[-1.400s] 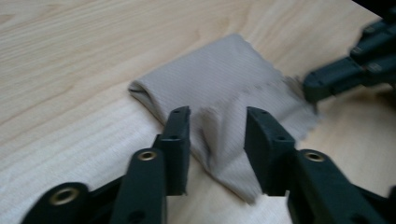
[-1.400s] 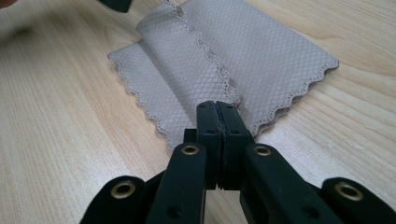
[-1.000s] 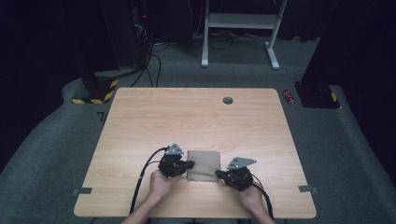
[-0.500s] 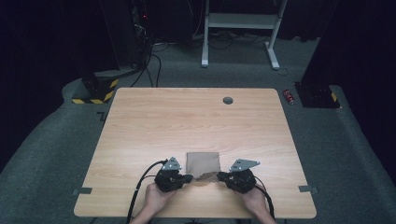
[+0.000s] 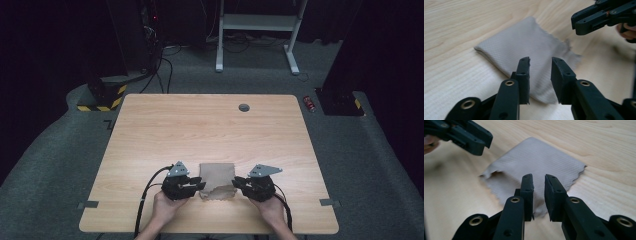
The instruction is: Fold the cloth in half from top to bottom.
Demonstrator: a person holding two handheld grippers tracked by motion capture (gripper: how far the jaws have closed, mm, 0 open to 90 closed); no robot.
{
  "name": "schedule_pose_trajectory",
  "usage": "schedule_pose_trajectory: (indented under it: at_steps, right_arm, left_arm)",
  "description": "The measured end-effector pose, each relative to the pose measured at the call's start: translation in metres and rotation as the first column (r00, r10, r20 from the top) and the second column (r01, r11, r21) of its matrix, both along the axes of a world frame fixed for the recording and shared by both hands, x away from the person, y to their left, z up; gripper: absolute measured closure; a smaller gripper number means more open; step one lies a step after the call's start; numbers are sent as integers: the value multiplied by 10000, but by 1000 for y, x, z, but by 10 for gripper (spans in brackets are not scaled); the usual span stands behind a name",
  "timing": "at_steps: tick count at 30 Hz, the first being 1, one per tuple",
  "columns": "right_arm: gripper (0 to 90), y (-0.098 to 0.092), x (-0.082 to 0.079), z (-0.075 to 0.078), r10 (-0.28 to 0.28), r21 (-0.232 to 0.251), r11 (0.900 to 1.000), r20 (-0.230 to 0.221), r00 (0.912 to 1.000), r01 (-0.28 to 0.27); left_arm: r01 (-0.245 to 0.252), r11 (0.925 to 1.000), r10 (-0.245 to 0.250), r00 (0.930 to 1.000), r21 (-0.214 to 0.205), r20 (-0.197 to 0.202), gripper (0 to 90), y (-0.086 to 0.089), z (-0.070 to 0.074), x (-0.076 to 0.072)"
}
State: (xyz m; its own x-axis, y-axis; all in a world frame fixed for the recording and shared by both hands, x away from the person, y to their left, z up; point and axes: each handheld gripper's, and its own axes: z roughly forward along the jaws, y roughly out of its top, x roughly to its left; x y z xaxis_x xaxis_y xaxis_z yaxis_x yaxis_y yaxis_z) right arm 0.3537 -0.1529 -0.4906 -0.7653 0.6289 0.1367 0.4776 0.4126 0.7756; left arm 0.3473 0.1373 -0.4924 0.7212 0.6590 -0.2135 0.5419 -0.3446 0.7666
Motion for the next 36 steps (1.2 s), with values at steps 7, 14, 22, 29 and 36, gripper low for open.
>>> schedule_pose_trajectory:
  at_steps: [7,14,22,29,36]
  right_arm:
    - [749,16,17,-14,-274,-815,9964,-436,9987,237]
    - [697,13,-7,-18,513,-1164,9916,-470,9976,-565]
    - [672,8,-14,-19,416,-1400,9892,-158,9990,-434]
    - [667,14,3,-14,-280,-1152,9929,134,9995,294]
    - [669,17,43,-12,-1419,-974,9851,51,9899,1417]
  left_arm:
    - [-1,9972,31,9992,749,-393,608,-15,-13,8]
    - [114,9921,-72,9994,1246,-342,547,-7,-20,-8]
    - [223,9839,-221,9998,1771,-35,505,-3,-19,-19]
    - [-352,9914,346,9994,1260,77,498,3,-12,-2]
    - [-1564,9800,1561,9877,1233,122,491,0,-9,35]
